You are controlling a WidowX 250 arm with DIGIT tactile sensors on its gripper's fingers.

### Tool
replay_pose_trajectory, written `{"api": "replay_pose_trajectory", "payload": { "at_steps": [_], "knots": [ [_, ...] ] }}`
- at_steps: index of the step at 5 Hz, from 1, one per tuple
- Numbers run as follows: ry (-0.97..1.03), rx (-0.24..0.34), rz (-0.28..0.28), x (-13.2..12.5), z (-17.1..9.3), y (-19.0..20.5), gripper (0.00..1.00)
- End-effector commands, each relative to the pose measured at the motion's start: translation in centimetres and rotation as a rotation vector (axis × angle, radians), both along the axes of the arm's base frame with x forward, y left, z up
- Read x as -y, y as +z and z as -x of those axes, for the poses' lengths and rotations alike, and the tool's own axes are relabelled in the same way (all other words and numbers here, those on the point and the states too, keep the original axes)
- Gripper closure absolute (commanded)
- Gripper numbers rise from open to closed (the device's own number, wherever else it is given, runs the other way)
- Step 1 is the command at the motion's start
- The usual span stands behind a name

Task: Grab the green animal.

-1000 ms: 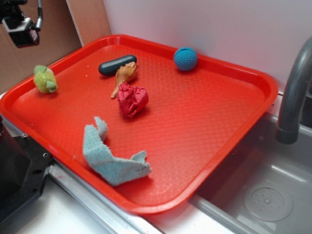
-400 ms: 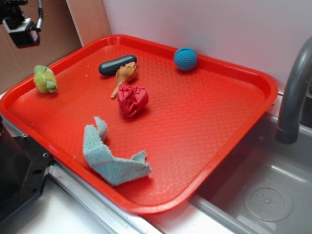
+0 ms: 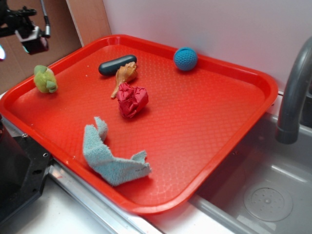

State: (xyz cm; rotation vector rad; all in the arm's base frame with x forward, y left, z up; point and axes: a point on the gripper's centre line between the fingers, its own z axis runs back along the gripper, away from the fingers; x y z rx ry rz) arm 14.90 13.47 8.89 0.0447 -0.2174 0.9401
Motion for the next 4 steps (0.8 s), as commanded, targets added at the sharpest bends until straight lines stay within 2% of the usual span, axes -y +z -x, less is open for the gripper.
{"api": "replay_pose_trajectory", "payload": {
  "at_steps": [1,2,3,4],
  "knots": [
    [0.023,-0.056,0.007,-1.2,-2.5,-3.4,0.0],
    [0.015,-0.113,0.039,-0.9,-3.8,-6.1,0.0],
    [0.024,-0.145,0.042,-0.7,-4.0,-6.8,0.0],
    [0.046,-0.161,0.041,-0.2,0.5,-6.3,1.0]
  ]
}}
